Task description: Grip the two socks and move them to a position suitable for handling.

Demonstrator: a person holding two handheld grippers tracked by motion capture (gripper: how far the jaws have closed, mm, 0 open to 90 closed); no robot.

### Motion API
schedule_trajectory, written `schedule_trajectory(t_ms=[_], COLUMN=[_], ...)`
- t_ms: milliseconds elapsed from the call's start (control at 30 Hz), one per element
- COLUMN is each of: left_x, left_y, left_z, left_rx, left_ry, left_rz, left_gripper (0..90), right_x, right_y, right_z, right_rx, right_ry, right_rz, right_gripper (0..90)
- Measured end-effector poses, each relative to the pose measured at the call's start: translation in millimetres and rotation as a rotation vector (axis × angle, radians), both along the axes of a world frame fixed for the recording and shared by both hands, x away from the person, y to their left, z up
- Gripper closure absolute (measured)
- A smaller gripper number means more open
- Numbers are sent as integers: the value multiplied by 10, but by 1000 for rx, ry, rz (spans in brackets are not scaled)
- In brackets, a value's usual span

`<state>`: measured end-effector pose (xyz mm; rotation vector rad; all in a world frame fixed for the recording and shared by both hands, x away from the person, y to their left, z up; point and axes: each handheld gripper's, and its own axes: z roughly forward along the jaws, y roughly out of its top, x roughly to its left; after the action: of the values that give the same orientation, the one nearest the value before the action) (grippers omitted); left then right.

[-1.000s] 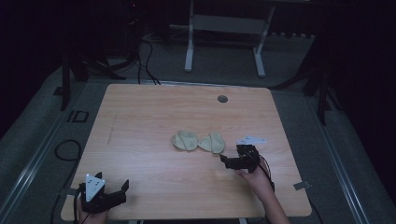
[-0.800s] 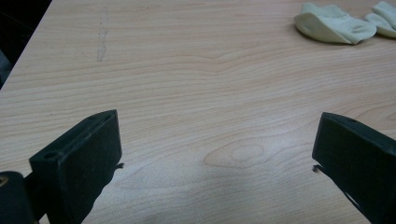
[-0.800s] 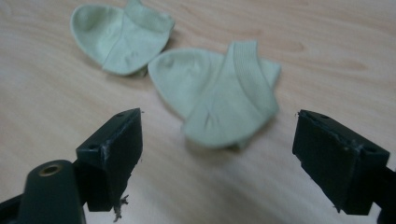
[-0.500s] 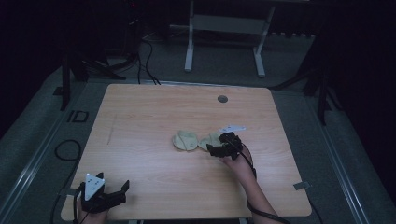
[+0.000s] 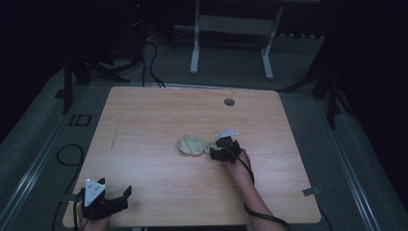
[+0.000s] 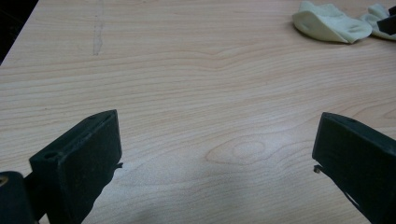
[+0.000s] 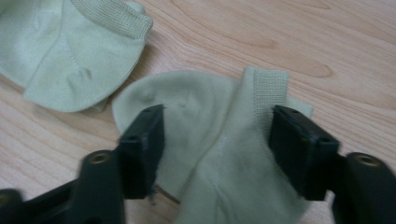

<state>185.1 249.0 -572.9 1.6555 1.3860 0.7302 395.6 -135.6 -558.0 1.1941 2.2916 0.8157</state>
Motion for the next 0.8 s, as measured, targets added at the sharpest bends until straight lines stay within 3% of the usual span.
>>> schedule_trajectory(t_ms=[67,367,467,800], left_x=[-6,-51,-53,-60], left_y=[1,35,43,33], left_z=[-4,3,-1,11], left_rx=[1,-17,-24,-24], left_ry=[2,4,8,2], left_rz=[-1,12,17,10], left_gripper=[15,15,15,15], right_x=[-18,-1,30,-178], right_y=[-2,-22,-36,-105], right_z=[8,28,78,468], right_rx=[-11,-53,-45,29], right_ry=[-10,-28,-1,-21], right_rz=[-7,-31,-28,13], right_gripper=[500,766,789,794])
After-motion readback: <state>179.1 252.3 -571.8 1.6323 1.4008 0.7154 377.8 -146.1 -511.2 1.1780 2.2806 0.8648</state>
